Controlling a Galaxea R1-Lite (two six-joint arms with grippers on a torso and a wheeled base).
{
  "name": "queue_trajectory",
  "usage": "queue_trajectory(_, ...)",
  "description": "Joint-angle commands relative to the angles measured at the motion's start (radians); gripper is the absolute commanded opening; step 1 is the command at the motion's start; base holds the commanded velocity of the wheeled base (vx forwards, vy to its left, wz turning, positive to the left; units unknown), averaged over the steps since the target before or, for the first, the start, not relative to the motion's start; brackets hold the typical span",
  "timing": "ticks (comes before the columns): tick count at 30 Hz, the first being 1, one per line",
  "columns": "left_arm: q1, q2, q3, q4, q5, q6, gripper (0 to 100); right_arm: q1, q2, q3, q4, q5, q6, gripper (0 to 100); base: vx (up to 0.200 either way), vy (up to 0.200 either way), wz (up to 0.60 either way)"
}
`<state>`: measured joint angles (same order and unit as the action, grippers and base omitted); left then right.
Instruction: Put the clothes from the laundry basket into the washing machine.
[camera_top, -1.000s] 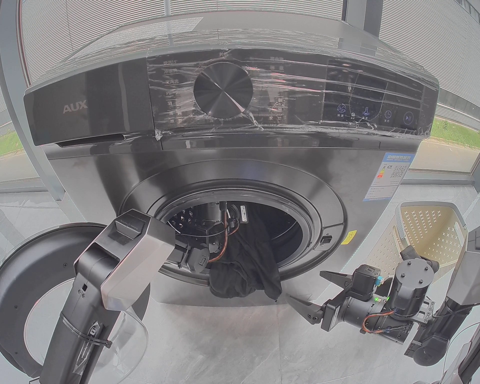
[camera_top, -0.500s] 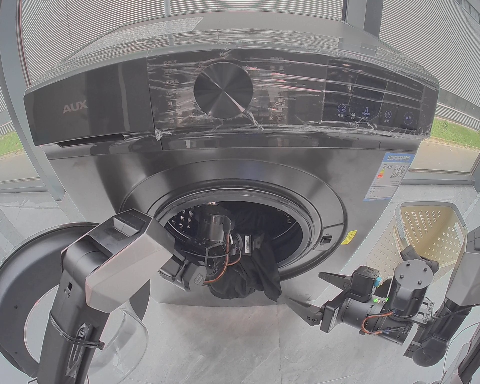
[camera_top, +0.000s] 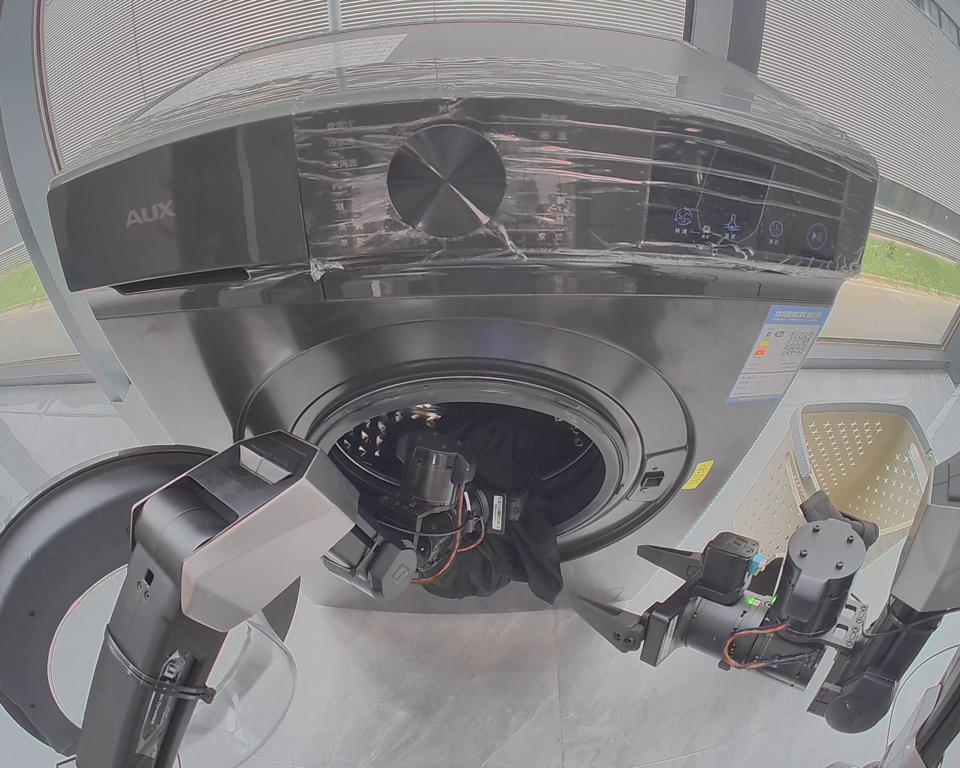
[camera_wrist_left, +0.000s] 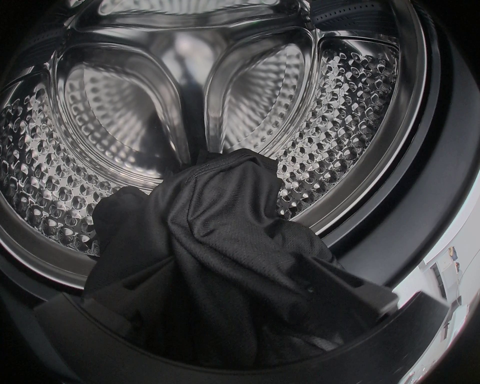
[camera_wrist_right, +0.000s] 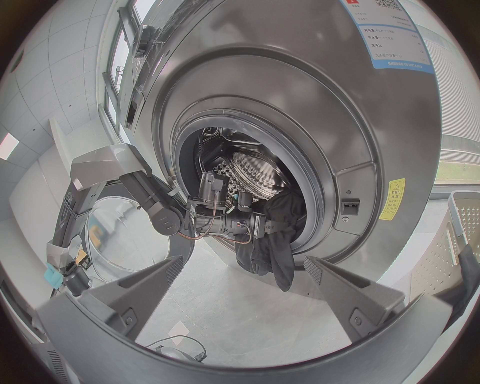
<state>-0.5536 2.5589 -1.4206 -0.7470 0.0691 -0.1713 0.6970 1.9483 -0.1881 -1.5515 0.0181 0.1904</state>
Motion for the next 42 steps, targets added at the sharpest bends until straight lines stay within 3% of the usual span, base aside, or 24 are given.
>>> queue_trajectory(1, 0.003, 0.02, -0.006, 0.002, 0.0, -0.001, 0, -0.001, 0.001, -0.001, -0.001, 0.0, 0.0, 100, 0.0, 0.0, 0.0)
queue_trajectory(7, 0.006, 0.015, -0.046, -0.023, 0.017, -0.008, 0, 0.002, 0.003, -0.001, 0.001, 0.0, 0.0, 100, 0.0, 0.0, 0.0)
queue_trajectory(10, 0.02, 0.02, -0.107, -0.049, 0.057, -0.01, 0, 0.002, 0.006, -0.001, 0.001, 0.0, 0.0, 100, 0.0, 0.0, 0.0)
queue_trajectory(14, 0.038, 0.084, -0.302, -0.084, 0.136, -0.024, 0, 0.002, 0.006, -0.002, -0.001, 0.0, 0.0, 100, 0.0, 0.0, 0.0)
queue_trajectory(22, 0.04, 0.087, -0.32, -0.078, 0.141, -0.02, 0, -0.004, 0.004, -0.001, -0.001, 0.0, 0.0, 100, 0.0, 0.0, 0.0)
queue_trajectory(23, 0.038, 0.087, -0.316, -0.078, 0.141, -0.019, 100, -0.004, 0.004, -0.001, -0.001, 0.0, 0.0, 100, 0.0, 0.0, 0.0)
queue_trajectory(28, 0.035, 0.076, -0.285, -0.075, 0.141, -0.028, 100, -0.004, 0.004, -0.001, -0.001, 0.0, 0.0, 100, 0.0, 0.0, 0.0)
queue_trajectory(33, 0.029, 0.004, -0.147, -0.054, 0.107, -0.025, 100, -0.001, 0.006, -0.001, -0.001, 0.0, 0.0, 100, 0.0, 0.0, 0.0)
queue_trajectory(36, 0.018, -0.036, -0.023, -0.045, 0.043, -0.019, 100, 0.004, 0.006, 0.001, 0.001, 0.0, 0.0, 100, 0.0, 0.0, 0.0)
queue_trajectory(42, -0.003, -0.034, 0.043, -0.041, 0.008, -0.01, 100, 0.004, 0.008, 0.002, 0.001, 0.0, 0.0, 100, 0.0, 0.0, 0.0)
